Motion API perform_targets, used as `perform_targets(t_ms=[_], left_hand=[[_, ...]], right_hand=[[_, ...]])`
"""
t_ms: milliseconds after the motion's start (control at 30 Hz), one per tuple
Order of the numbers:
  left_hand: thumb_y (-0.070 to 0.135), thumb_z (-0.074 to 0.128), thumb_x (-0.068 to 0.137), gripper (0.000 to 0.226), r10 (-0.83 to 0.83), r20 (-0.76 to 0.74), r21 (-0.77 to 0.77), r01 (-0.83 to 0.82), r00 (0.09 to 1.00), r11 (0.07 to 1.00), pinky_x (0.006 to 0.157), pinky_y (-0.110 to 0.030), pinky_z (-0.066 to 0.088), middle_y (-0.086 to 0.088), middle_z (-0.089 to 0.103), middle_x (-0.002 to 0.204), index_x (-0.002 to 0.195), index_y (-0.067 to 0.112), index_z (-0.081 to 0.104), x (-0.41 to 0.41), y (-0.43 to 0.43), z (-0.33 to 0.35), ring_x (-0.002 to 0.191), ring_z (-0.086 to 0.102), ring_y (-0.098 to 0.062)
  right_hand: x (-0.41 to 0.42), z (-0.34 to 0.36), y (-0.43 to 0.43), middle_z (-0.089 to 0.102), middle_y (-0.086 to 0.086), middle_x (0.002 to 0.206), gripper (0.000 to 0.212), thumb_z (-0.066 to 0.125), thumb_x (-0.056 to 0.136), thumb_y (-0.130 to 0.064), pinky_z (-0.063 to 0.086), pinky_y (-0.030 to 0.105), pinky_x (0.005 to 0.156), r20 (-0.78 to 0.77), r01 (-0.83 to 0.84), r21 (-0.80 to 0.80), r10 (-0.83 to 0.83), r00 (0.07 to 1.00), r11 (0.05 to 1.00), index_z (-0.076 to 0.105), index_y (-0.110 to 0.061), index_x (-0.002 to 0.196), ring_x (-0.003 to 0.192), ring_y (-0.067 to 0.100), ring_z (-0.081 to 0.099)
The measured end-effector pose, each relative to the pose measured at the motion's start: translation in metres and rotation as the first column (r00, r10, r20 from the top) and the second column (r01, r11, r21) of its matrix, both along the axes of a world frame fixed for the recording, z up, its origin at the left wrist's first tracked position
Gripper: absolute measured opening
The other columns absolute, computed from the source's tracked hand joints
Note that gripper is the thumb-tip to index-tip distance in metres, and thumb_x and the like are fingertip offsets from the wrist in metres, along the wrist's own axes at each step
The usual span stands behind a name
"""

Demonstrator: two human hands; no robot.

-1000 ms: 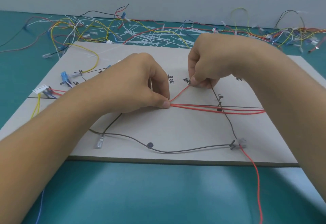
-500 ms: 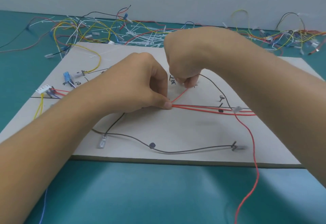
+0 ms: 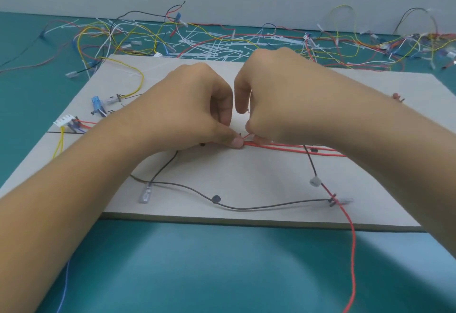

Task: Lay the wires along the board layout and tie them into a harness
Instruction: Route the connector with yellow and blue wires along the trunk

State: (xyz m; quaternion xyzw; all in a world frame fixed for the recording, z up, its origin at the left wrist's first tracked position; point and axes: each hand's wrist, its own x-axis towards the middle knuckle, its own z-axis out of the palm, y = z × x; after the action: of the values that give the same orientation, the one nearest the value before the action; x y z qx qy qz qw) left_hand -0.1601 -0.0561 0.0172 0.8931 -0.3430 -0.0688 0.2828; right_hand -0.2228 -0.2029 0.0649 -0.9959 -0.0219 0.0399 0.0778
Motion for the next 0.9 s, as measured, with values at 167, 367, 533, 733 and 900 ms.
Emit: perform_targets(t_ms=[167,367,533,733,900], left_hand=[[0.034,0.089,0.062,0.024,-0.029,-0.004,-0.024,0.029,1.000,0.999,0.054,-0.026,0.046,0.004,0.068,0.058,0.065,0.021,0.069,-0.001,0.001,-0.001,0.049,0.059,-0.006],[0.042,0.093,0.061,0.031,0.009,0.037,0.022,-0.010,0.999,1.000,0.052,-0.018,0.037,0.009,0.067,0.057,0.063,0.023,0.069,-0.003,0.001,0.001,0.051,0.058,-0.004],[0.046,0.090,0.066,0.024,0.041,0.012,0.141,-0.042,0.999,0.989,0.058,-0.024,0.042,0.016,0.069,0.063,0.071,0.029,0.073,-0.011,0.008,0.017,0.058,0.061,-0.001],[0.065,0.049,0.067,0.035,0.021,0.044,0.248,-0.031,0.999,0.968,0.059,-0.024,0.045,0.029,0.065,0.073,0.083,0.043,0.072,-0.053,0.004,0.032,0.066,0.059,0.005],[0.079,0.039,0.068,0.049,0.019,0.069,0.285,-0.038,0.997,0.958,0.054,-0.019,0.035,0.042,0.056,0.091,0.092,0.048,0.067,-0.087,0.011,0.024,0.077,0.054,0.015]], right_hand=[[-0.008,-0.013,0.001,0.069,0.004,0.081,0.021,0.076,0.075,-0.013,0.061,0.039,0.066,0.021,0.010,0.179,-0.014,1.000,0.984,0.066,-0.017,0.094,0.076,0.023,0.069],[-0.008,-0.019,-0.017,0.077,-0.001,0.070,0.017,0.076,0.073,-0.006,0.064,0.046,0.066,-0.087,0.091,0.360,-0.064,0.994,0.929,0.074,-0.019,0.084,0.067,0.018,0.074],[-0.012,-0.018,-0.024,0.078,-0.001,0.073,0.021,0.061,0.087,-0.001,0.064,0.041,0.078,-0.195,0.135,0.473,-0.046,0.980,0.870,0.074,-0.017,0.088,0.071,0.012,0.077],[-0.012,-0.020,-0.026,0.077,-0.009,0.071,0.019,0.073,0.076,-0.005,0.064,0.045,0.073,-0.108,0.043,0.413,0.002,0.994,0.910,0.076,-0.023,0.082,0.074,0.011,0.075],[-0.013,-0.025,-0.024,0.076,-0.011,0.071,0.016,0.076,0.072,-0.010,0.063,0.035,0.066,0.007,-0.007,0.380,0.004,1.000,0.925,0.075,-0.024,0.078,0.068,0.006,0.072]])
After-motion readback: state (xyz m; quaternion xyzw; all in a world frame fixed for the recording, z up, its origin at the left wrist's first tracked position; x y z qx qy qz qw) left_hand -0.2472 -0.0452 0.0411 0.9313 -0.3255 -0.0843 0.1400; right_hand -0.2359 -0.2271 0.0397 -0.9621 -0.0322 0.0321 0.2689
